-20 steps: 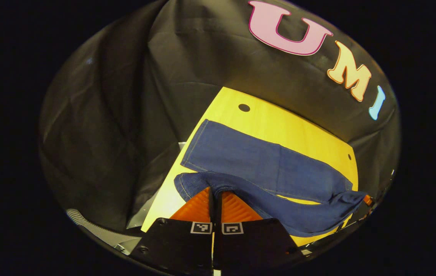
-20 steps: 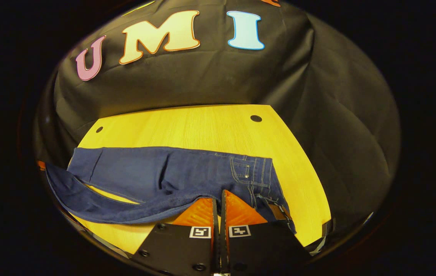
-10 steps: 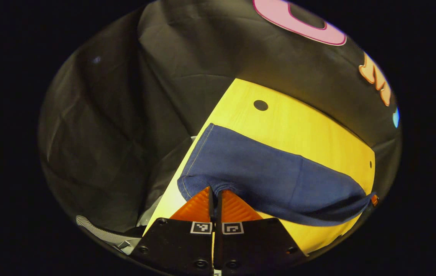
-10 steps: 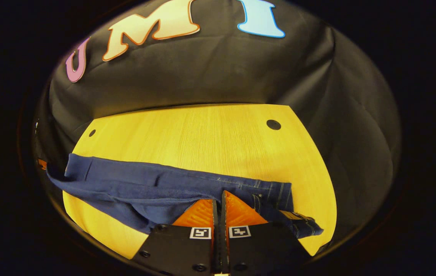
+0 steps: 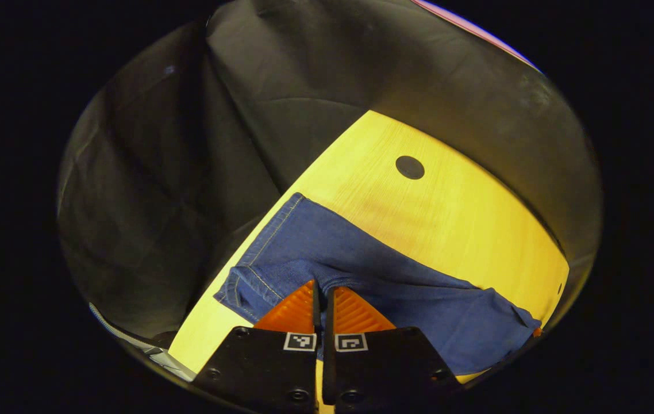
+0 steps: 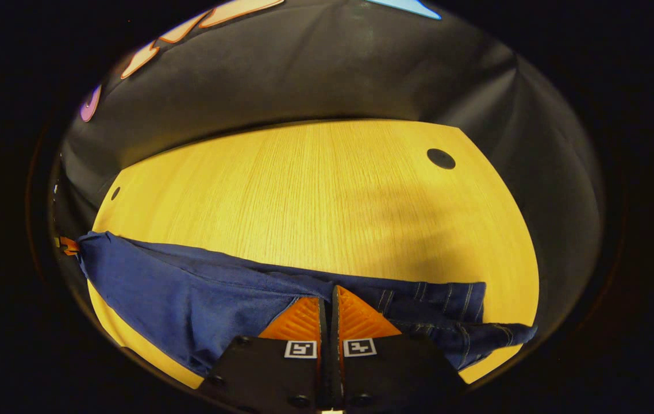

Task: Grasp the waist and the cuffs of the jeans and fold them to make the two legs overlap; first hold the waist and fold one-third of the jeans toward the cuffs, then hold the cuffs and fold the remaining one-third in the same direction to finish folding.

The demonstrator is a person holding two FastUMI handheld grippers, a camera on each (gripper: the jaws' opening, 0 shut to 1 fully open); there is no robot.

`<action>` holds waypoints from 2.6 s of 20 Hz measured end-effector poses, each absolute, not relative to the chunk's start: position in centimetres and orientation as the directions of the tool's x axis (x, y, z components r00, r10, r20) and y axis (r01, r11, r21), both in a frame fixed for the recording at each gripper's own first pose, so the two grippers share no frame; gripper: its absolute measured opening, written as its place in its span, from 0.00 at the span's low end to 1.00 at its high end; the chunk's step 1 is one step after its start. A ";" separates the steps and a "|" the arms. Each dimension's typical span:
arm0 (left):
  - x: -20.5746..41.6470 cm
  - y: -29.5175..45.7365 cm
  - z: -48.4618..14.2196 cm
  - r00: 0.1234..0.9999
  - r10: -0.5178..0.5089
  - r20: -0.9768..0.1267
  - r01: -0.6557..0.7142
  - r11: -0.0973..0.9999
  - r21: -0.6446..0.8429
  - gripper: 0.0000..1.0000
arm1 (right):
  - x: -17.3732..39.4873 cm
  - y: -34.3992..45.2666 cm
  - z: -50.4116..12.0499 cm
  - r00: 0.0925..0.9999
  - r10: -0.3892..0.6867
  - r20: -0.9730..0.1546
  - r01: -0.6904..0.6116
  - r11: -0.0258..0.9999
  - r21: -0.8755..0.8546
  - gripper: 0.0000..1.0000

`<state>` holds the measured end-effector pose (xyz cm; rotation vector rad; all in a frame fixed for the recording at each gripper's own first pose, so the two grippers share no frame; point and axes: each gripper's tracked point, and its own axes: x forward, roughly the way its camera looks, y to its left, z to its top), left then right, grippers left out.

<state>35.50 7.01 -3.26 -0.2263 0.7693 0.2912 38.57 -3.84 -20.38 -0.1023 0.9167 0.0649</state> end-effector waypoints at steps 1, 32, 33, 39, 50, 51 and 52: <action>36.1 7.2 -3.7 0.673 0.187 -0.715 -0.350 0.933 -0.086 0.00 | 38.7 -4.0 -20.6 0.605 0.020 -0.796 -0.101 0.994 -0.052 0.03; 30.8 4.6 3.4 0.853 0.227 -0.470 -0.234 0.971 0.044 0.97 | 31.2 -22.9 -21.3 0.619 -0.150 -0.771 0.256 0.966 0.019 0.95; 30.5 4.3 3.4 0.853 0.225 -0.471 -0.234 0.971 0.040 0.97 | 31.2 -22.8 -21.6 0.615 -0.142 -0.776 0.250 0.968 0.021 0.95; 29.3 2.4 3.9 0.869 0.215 -0.447 -0.236 0.972 0.008 0.97 | 31.3 -22.2 -22.1 0.631 -0.099 -0.769 0.195 0.980 0.033 0.99; 25.9 -2.1 3.6 0.890 0.171 -0.423 -0.220 0.973 -0.071 0.96 | 31.4 -20.7 -22.1 0.727 -0.052 -0.684 0.195 0.972 0.132 0.35; 25.5 -2.3 3.5 0.889 0.170 -0.425 -0.221 0.972 -0.074 0.96 | 31.5 -20.8 -21.9 0.735 -0.050 -0.676 0.185 0.974 0.129 0.35; 25.3 -2.4 3.6 0.888 0.170 -0.428 -0.222 0.972 -0.075 0.96 | 31.5 -20.6 -22.0 0.737 -0.053 -0.674 0.187 0.974 0.128 0.26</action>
